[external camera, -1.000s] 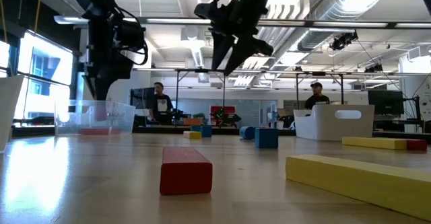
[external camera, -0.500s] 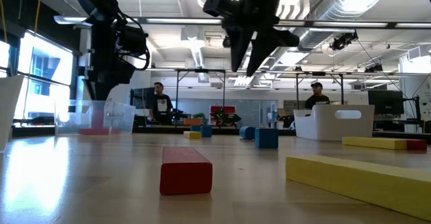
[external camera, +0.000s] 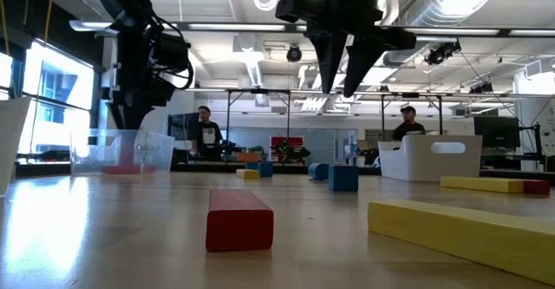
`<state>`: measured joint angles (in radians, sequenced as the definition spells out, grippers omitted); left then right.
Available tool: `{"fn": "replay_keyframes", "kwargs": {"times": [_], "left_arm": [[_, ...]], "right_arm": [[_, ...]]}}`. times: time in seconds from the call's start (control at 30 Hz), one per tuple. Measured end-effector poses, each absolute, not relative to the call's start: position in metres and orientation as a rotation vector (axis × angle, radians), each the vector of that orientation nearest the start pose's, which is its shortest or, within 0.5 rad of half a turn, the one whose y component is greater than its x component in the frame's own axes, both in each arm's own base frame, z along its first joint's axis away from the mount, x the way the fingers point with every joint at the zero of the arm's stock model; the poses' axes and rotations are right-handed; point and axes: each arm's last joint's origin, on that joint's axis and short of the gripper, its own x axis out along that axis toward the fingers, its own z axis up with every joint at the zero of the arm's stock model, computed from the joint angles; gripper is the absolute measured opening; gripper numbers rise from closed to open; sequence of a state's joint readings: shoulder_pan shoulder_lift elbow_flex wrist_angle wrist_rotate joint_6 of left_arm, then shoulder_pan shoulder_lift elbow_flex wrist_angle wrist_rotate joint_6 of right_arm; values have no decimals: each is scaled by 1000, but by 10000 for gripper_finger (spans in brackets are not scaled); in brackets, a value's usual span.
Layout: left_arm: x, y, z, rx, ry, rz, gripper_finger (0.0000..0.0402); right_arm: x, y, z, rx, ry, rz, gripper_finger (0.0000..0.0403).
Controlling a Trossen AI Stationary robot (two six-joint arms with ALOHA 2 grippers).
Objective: Sort & place blocks by color
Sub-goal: Put the red block into the transparent bin, then put the blue block into the top white bin
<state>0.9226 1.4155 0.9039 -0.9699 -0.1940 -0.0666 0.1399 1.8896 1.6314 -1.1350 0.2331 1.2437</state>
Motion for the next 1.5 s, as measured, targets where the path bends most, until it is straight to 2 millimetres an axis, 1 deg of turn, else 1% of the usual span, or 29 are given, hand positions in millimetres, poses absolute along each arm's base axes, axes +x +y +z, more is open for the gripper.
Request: {"fn": "replay_keyframes", "kwargs": {"times": [0.2,0.37,0.57,0.73,0.9,1.1,1.2,1.3,1.5], "left_arm": [[134,189,201,-546,1434,978,158],[134,192,202,-465,1446,1014,154],[134,193,202,-459,1447,1021,139],[133,191,202,-449,1476,995,127],[134,191,202,-452,1469,998,125],[134,191,203,-453,1461,996,125],[135,193,212,-437,1458,988,125],[138,197,229,-427,1447,988,125],[146,202,265,-440,1360,954,125]], "right_arm": [[369,52,255,786,1097,-879,138],[369,52,255,803,1087,-892,138],[369,52,255,805,1089,-890,138],[368,55,255,845,1128,-858,138],[368,61,255,837,1117,-849,138],[370,63,255,867,1131,-816,142],[371,63,254,879,1125,-809,155],[374,62,249,889,1139,-822,173],[383,58,227,892,1204,-853,198]]}}
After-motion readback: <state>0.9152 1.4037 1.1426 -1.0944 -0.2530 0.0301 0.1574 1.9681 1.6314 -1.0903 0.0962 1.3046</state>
